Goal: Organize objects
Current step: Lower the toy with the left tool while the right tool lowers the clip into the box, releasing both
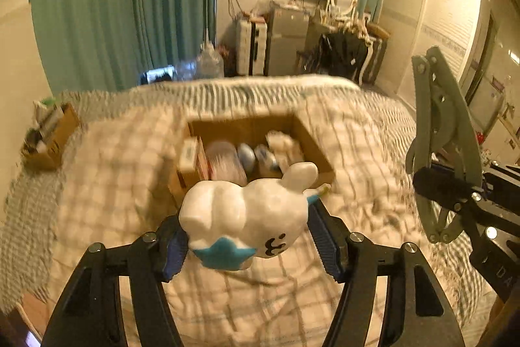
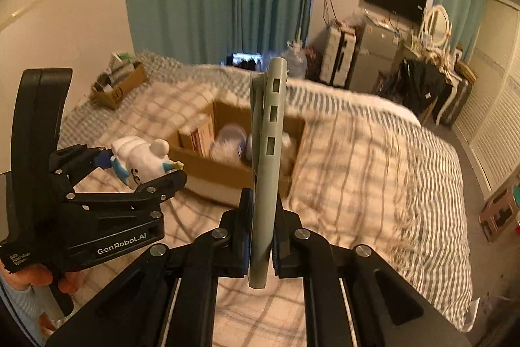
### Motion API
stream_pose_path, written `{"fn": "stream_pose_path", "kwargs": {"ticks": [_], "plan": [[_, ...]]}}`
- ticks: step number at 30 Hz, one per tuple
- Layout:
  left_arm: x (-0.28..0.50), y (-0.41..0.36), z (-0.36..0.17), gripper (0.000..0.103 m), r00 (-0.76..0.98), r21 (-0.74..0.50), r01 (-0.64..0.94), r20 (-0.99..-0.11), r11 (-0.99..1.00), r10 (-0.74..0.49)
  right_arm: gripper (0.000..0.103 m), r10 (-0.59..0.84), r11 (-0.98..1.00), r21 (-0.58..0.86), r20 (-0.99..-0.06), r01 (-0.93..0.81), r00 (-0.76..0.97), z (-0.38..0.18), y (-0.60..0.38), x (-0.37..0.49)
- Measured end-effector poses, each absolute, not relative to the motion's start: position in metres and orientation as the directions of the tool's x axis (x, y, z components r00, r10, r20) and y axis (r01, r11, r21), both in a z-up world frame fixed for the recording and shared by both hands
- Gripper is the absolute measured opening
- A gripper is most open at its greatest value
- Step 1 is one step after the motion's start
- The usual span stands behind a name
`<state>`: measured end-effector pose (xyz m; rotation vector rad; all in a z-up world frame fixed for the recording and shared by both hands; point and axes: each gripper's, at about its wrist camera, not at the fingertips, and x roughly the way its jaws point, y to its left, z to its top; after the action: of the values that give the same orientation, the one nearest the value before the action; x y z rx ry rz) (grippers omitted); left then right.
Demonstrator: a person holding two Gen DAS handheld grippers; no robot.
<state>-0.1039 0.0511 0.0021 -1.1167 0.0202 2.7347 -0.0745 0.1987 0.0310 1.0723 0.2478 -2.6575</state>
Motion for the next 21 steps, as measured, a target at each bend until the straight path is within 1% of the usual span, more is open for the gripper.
{"fn": "stream_pose_path", "kwargs": {"ticks": [5, 10, 14, 21], "plan": [[-0.130, 0.045, 0.031, 0.066, -0.720, -0.065, -0.177, -0.672, -0.982, 0.174, 0.008, -0.202, -0.944, -0.056, -0.680, 0.325, -0.705, 0.056, 0.193, -0.097], [-0.162, 0.045, 0.034, 0.066, -0.727, -0.041, -0.170, -0.669, -0.985, 0.153, 0.008, -0.214, -0.943, -0.036, -0.693, 0.330, -0.688, 0.056, 0.189, -0.139], [-0.202, 0.042, 0.018, 0.066, -0.708, -0.059, -0.155, -0.690, -0.986, 0.153, 0.008, -0.203, -0.943, -0.039, -0.717, 0.330, -0.666, 0.041, 0.186, -0.176], [-0.254, 0.044, -0.034, 0.066, -0.638, -0.065, -0.159, -0.754, -0.985, 0.153, 0.009, -0.200, -0.947, -0.002, -0.781, 0.322, -0.591, -0.015, 0.184, -0.241]]}}
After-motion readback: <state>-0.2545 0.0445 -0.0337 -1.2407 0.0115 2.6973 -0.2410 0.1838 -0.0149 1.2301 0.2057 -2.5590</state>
